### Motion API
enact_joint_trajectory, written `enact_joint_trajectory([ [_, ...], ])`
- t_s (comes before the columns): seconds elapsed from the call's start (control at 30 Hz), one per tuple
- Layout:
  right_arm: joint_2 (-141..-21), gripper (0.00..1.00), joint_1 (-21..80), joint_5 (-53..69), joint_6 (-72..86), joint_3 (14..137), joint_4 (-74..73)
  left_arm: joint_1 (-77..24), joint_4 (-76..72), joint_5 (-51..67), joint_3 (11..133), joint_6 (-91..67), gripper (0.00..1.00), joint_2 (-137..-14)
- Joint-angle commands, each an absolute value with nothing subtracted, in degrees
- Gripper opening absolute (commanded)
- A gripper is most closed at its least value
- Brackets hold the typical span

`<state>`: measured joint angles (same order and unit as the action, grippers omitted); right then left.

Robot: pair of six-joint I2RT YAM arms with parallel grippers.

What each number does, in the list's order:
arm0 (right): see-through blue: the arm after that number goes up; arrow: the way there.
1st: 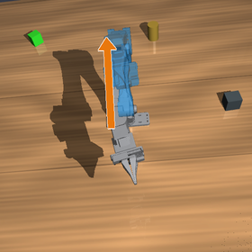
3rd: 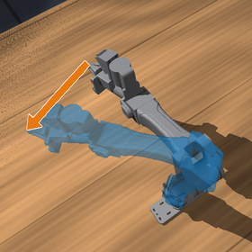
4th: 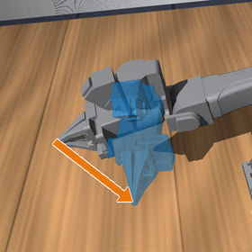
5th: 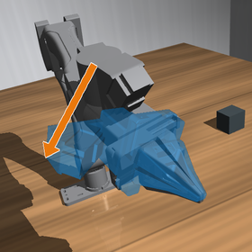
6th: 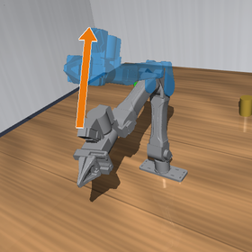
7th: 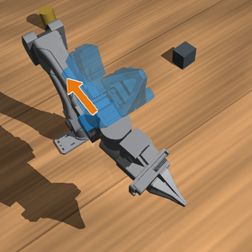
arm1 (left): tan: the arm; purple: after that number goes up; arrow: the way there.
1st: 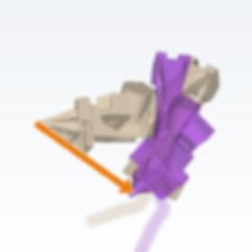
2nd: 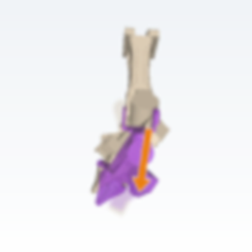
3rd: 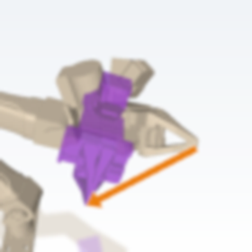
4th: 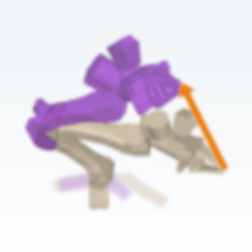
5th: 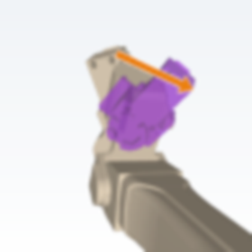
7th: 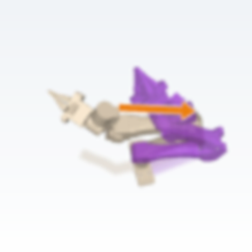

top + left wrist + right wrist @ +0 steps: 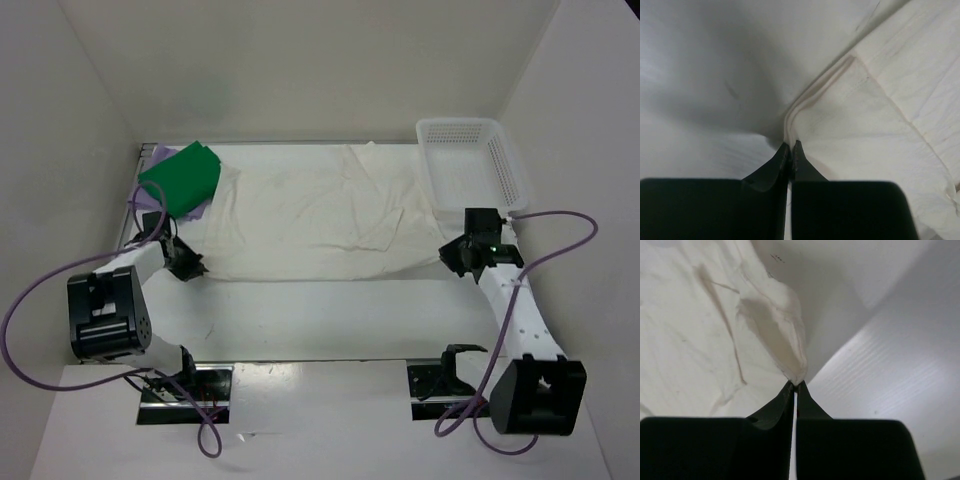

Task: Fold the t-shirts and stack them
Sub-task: Fold the flattened tshirt in 1/3 of the way

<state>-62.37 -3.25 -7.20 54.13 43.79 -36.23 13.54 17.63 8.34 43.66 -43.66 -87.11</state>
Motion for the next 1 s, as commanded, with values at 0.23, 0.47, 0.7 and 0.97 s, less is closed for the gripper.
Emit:
enact_joint_trajectory([
  [0.23, -50.02, 0.0, -4.22, -8.26, 53.44, 54.57, -61.07, 13.8, 38.05, 10.11, 42.71, -48.87, 0.0, -77.17],
  [0.47, -47.55, 0.47, -4.22, -10.72, 50.98, 57.92, -65.92, 13.8, 47.19, -0.69, 51.66, -51.24, 0.6, -75.06],
  [0.7, -51.06, 0.29, -2.47, -4.85, 46.58, 57.5, -56.11, 13.02, 41.15, 1.39, 57.66, -46.41, 0.85, -75.67],
  [0.97, -66.08, 0.06, 9.3, 6.15, 51.93, 43.51, -31.92, -6.66, 21.45, 10.03, 48.61, -43.14, 1.0, -76.99],
])
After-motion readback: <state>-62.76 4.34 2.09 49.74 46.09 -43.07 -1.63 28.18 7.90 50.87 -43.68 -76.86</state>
